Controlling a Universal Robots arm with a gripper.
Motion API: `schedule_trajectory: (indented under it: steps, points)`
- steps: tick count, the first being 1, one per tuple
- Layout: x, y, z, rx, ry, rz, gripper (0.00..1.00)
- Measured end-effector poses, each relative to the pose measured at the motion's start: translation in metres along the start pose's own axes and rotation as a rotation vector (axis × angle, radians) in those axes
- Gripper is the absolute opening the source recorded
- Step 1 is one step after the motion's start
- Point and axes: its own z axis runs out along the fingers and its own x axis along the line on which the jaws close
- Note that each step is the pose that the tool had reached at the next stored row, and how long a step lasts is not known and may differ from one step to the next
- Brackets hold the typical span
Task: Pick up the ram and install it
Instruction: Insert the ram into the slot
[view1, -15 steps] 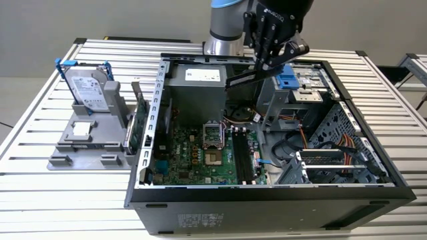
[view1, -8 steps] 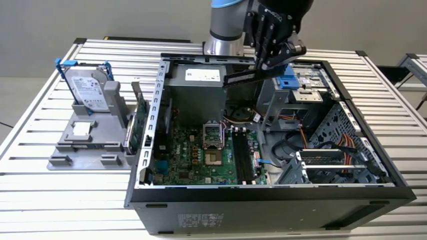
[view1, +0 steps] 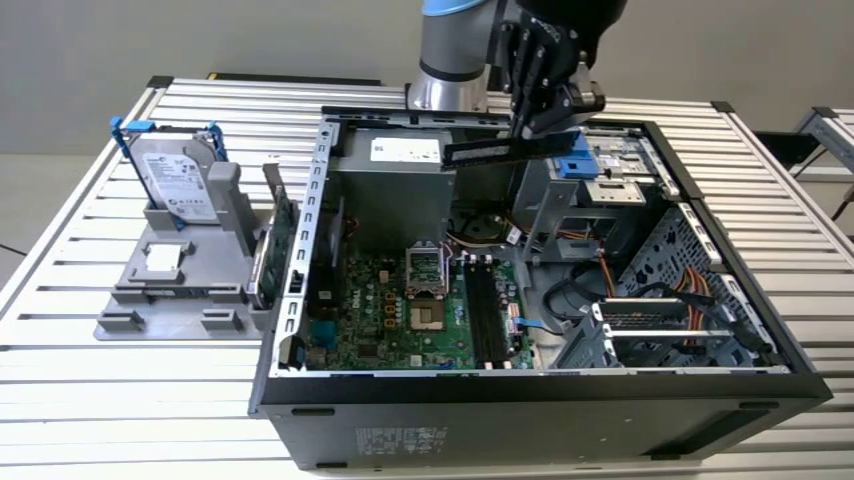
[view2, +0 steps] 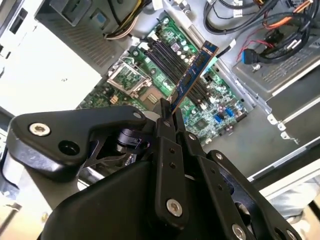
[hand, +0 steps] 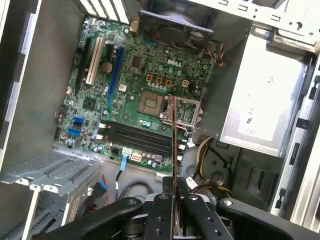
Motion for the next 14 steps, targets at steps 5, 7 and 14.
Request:
schedule_trajectory:
  steps: [5,7,14]
  points:
    - [0.0,0.0,0.0,0.0014,-0.0015,0.075,0.0]
    - [0.0,-0.0001,0.0,0.0019,-0.0021,0.106,0.0]
    - [0.0,0.0,0.0,0.0038,-0.0041,0.21,0.0]
